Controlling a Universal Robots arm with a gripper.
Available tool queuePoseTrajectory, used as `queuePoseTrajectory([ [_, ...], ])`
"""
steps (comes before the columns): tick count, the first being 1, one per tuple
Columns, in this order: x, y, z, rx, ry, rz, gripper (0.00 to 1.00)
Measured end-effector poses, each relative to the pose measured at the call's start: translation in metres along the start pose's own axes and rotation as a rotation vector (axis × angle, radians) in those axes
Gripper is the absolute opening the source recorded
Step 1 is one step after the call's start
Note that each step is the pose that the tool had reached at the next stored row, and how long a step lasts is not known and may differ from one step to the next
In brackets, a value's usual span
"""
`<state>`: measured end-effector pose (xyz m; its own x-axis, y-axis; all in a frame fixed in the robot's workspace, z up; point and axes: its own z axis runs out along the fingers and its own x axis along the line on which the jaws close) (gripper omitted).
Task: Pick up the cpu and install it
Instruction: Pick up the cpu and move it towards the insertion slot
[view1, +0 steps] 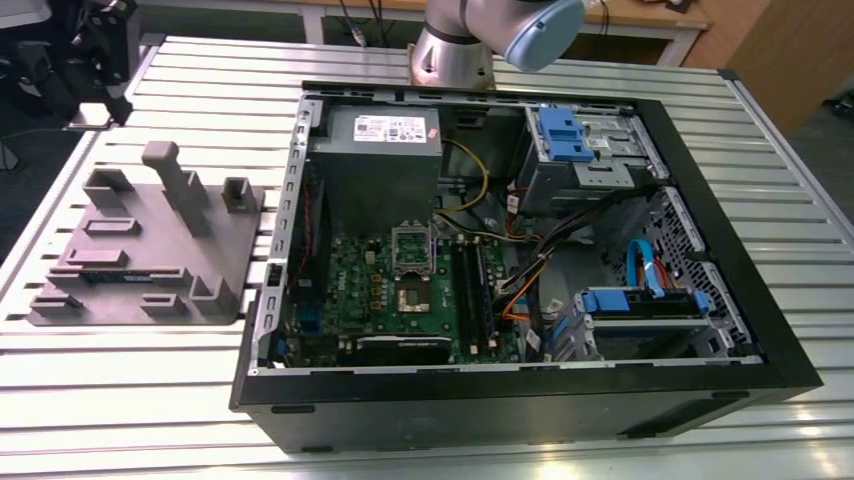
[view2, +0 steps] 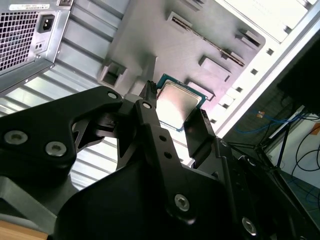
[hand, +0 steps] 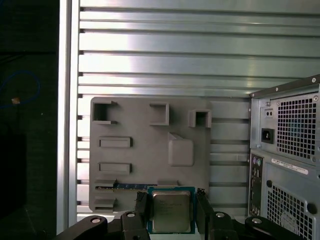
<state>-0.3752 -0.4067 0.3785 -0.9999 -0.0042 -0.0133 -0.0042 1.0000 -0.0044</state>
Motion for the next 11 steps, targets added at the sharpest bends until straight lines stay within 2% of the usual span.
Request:
queuePoseTrajectory([
  [2, -0.0004, -0.0001, 0.0000, 0.0000, 0.0000, 0.000, 0.47],
  [4, -0.0058, -0.0001, 0.0001, 0.0000, 0.0000, 0.000, 0.47],
  [11, -0.0072, -0.0001, 0.0001, 0.0000, 0.0000, 0.000, 0.47],
])
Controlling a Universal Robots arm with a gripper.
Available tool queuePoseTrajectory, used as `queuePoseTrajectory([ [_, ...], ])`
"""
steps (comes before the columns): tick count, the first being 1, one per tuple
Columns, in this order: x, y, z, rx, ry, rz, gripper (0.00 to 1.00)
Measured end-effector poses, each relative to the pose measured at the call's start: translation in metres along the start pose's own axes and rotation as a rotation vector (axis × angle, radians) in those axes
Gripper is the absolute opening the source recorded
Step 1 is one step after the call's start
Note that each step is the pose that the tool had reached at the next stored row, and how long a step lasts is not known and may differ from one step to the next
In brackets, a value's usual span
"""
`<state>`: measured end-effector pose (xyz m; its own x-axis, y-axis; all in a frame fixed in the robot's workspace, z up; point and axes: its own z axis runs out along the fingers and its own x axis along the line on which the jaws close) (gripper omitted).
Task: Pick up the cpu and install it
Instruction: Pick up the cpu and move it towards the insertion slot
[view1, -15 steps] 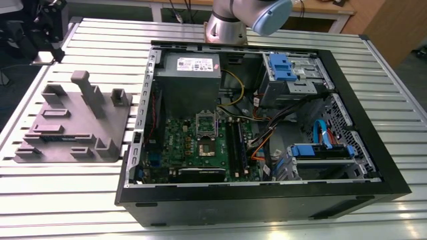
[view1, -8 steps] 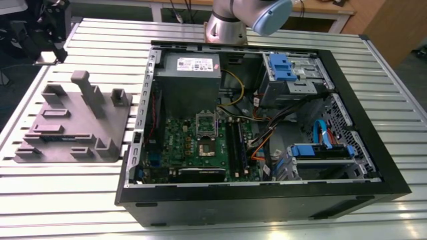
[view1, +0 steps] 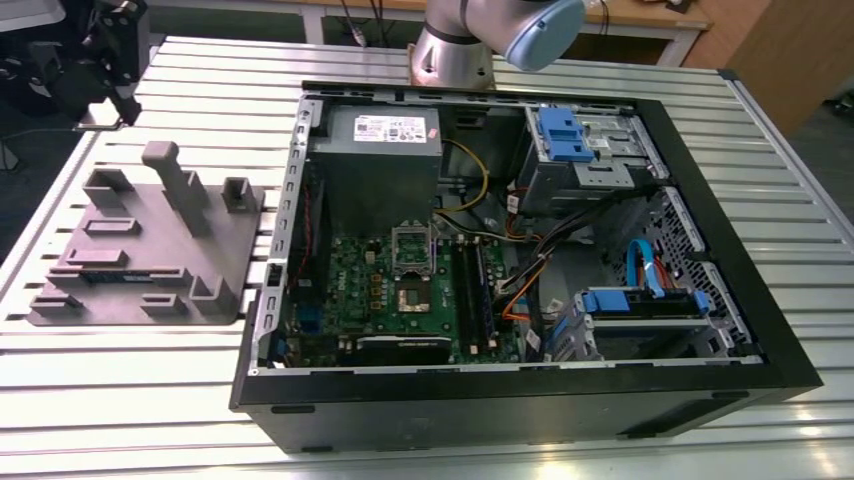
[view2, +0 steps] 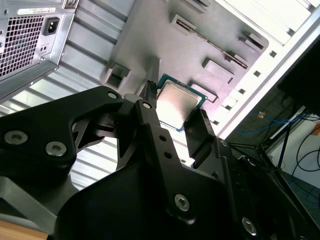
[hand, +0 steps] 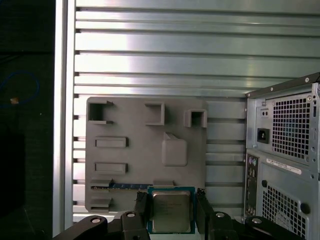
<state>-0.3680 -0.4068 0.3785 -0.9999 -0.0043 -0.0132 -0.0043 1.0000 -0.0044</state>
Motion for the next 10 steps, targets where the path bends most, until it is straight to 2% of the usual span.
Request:
queuePoseTrajectory([
  [10, -0.0020, 0.0000, 0.0000, 0.0000, 0.0000, 0.000, 0.47],
])
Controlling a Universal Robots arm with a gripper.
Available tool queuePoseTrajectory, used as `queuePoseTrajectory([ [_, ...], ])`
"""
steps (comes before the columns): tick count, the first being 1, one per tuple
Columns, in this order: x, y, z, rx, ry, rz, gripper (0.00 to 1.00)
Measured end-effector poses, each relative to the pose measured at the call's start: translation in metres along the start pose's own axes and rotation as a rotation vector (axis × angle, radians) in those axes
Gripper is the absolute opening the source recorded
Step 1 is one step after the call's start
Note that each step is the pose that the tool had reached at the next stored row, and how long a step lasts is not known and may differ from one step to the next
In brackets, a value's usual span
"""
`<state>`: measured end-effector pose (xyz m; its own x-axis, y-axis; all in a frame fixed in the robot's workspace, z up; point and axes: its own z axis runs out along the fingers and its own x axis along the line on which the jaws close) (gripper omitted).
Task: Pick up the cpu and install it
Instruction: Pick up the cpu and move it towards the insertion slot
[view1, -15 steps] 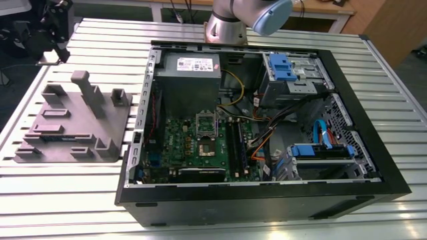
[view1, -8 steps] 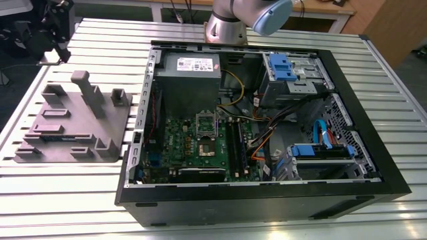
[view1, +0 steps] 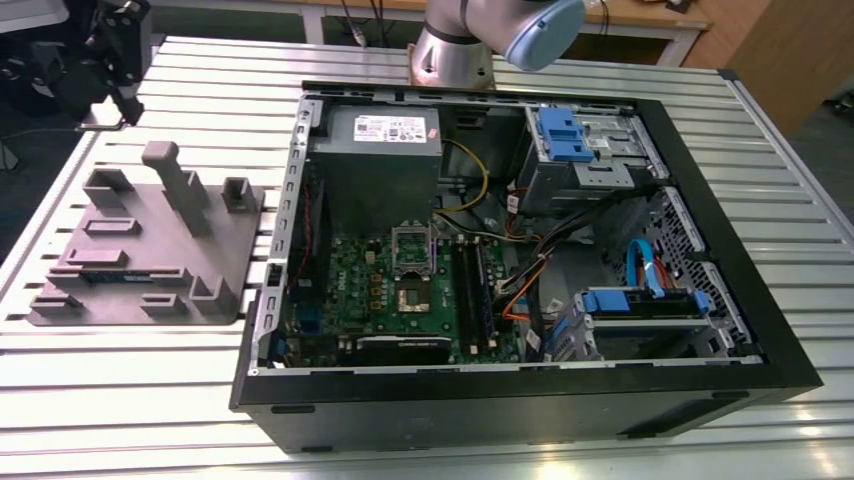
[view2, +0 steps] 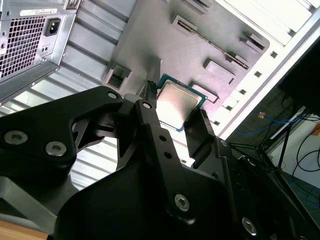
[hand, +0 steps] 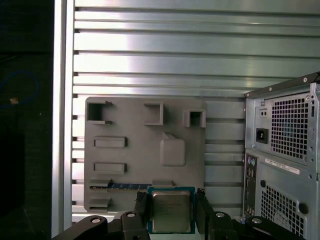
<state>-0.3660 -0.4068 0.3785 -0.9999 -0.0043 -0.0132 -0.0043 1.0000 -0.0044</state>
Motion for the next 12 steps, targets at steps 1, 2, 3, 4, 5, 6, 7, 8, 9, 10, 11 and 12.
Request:
queuePoseTrajectory([
  [1, -0.0002, 0.0000, 0.0000, 0.0000, 0.0000, 0.000, 0.47],
  [2, -0.0004, 0.0000, 0.0000, 0.0000, -0.0001, 0.000, 0.47],
  [3, -0.0005, 0.0000, 0.0001, -0.0001, -0.0001, 0.000, 0.47],
  [4, -0.0007, 0.0000, 0.0000, 0.0000, -0.0001, 0.000, 0.47],
  [5, -0.0009, 0.0000, 0.0000, 0.0000, 0.0000, 0.000, 0.47],
  [6, -0.0011, 0.0000, 0.0000, 0.0000, 0.0000, 0.000, 0.47],
  [7, -0.0019, 0.0000, 0.0000, 0.0000, -0.0001, 0.000, 0.47],
  [8, -0.0025, 0.0000, 0.0000, 0.0000, -0.0001, 0.000, 0.47],
  [9, -0.0027, 0.0000, 0.0000, 0.0000, 0.0000, 0.000, 0.47],
  [10, -0.0027, 0.0000, 0.0000, 0.0000, 0.0001, 0.000, 0.47],
  [11, -0.0030, 0.0000, 0.0001, 0.0000, -0.0001, 0.000, 0.47],
  [12, -0.0033, 0.0000, 0.0001, 0.0000, -0.0001, 0.000, 0.47],
])
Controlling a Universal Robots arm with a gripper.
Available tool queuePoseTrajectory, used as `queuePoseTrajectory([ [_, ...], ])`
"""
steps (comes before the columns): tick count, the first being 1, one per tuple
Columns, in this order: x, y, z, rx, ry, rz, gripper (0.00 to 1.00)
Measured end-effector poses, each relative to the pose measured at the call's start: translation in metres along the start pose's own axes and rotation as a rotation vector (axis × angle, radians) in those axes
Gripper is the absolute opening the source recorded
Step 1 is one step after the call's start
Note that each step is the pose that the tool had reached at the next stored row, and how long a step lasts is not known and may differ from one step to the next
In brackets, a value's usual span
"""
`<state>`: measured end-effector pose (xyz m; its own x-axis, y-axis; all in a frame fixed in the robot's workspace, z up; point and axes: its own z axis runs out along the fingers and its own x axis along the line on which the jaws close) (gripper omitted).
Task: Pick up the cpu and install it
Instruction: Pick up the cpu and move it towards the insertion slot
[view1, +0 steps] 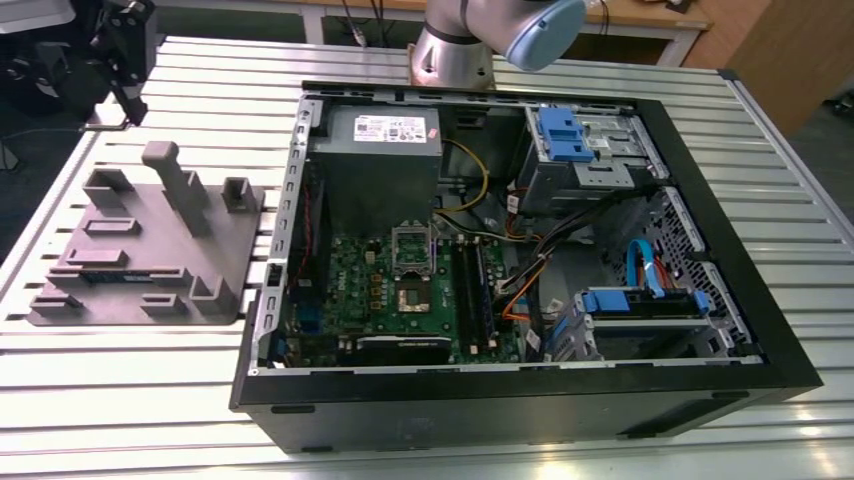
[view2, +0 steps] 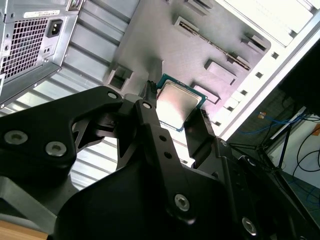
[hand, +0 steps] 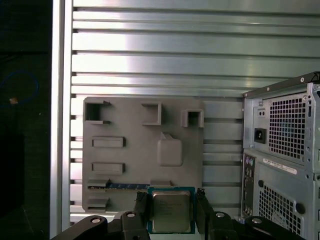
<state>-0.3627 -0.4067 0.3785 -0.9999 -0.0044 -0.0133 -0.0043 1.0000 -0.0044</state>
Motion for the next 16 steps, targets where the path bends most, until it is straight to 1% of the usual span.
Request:
queuePoseTrajectory([
  [16, -0.0046, 0.0000, 0.0000, 0.0000, 0.0000, 0.000, 0.47],
])
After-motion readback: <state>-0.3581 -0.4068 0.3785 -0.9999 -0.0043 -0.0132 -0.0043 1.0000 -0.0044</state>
